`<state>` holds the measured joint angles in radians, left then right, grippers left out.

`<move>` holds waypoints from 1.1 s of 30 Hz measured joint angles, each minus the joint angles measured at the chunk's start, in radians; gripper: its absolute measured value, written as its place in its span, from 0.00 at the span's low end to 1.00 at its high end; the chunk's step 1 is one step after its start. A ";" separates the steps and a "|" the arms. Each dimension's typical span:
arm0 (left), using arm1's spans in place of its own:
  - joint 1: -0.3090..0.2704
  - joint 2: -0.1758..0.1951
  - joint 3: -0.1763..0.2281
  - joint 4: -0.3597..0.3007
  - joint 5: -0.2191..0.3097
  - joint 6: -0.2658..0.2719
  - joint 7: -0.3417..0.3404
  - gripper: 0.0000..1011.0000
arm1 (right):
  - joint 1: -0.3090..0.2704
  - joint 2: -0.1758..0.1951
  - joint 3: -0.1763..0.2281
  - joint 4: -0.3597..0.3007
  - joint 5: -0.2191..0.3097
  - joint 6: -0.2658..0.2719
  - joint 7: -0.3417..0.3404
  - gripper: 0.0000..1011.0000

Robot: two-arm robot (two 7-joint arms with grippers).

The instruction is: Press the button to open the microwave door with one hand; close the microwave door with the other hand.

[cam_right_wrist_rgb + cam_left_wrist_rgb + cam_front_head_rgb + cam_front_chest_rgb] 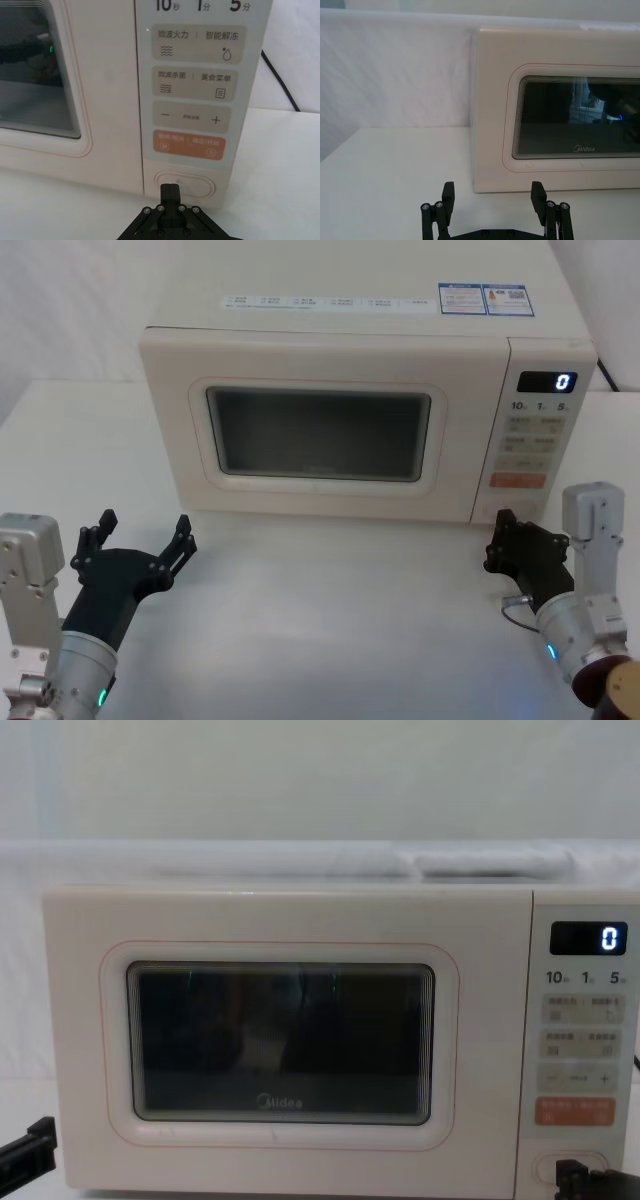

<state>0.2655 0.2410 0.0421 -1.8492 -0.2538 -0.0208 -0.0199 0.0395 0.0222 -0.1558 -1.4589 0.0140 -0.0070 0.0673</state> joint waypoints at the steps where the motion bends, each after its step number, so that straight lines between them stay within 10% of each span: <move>1: 0.000 0.000 0.000 0.000 0.000 0.000 0.000 0.99 | 0.005 -0.001 0.003 0.006 0.001 -0.001 0.000 0.00; 33: 0.000 0.000 0.000 0.000 0.000 0.000 0.000 0.99 | 0.068 -0.014 0.025 0.081 0.002 -0.005 0.000 0.00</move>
<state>0.2655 0.2410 0.0421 -1.8492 -0.2538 -0.0208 -0.0199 0.1073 0.0082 -0.1308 -1.3781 0.0165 -0.0116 0.0671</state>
